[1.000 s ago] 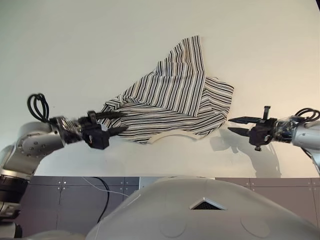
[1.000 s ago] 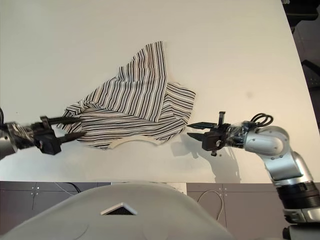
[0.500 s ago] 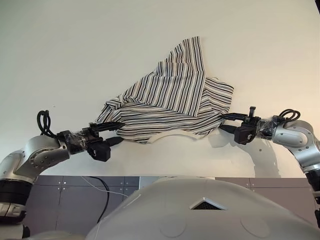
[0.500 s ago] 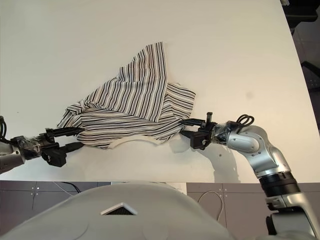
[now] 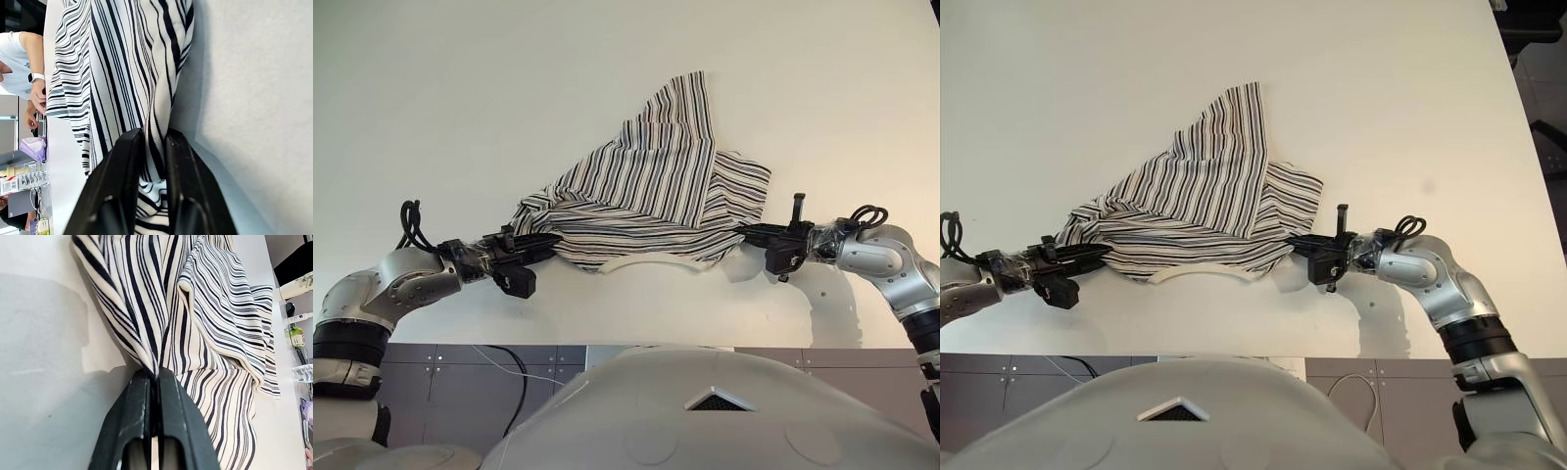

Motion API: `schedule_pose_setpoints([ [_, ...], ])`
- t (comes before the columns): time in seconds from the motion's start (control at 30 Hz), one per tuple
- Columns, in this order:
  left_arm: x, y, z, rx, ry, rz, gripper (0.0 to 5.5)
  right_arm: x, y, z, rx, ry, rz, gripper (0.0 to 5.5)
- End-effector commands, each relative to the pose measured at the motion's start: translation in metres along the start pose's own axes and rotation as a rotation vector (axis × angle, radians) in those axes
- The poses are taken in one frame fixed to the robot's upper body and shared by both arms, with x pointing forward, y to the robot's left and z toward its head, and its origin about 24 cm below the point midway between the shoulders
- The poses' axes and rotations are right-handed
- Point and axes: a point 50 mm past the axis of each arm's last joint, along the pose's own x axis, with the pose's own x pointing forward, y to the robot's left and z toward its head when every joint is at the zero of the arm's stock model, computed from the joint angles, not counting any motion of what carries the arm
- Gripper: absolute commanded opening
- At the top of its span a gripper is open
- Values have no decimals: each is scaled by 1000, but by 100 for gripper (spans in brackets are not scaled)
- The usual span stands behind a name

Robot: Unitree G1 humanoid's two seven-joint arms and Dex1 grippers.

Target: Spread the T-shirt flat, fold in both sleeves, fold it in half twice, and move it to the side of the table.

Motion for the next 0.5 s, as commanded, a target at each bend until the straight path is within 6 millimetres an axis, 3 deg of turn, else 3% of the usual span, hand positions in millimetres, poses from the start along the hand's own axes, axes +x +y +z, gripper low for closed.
schedule_pose_setpoints([
  [0.03, 2, 10, -3, 9, 1, 62, 17, -1, 5, -5, 52, 25, 17, 10],
  [0.13, 3, 33, 0, -16, -30, 207, 11, -7, -3, -3, 114, 7, -34, 10],
  [0.2, 1, 56, 5, -51, -61, 307, 11, -20, -21, 4, 187, -33, -119, 10],
  [0.37, -30, 144, 28, -120, -148, 639, 11, -87, -109, 45, 295, -188, -345, 10],
  [0.5, -63, 189, 46, -148, -202, 696, 11, -136, -151, 74, 300, -214, -342, 10],
])
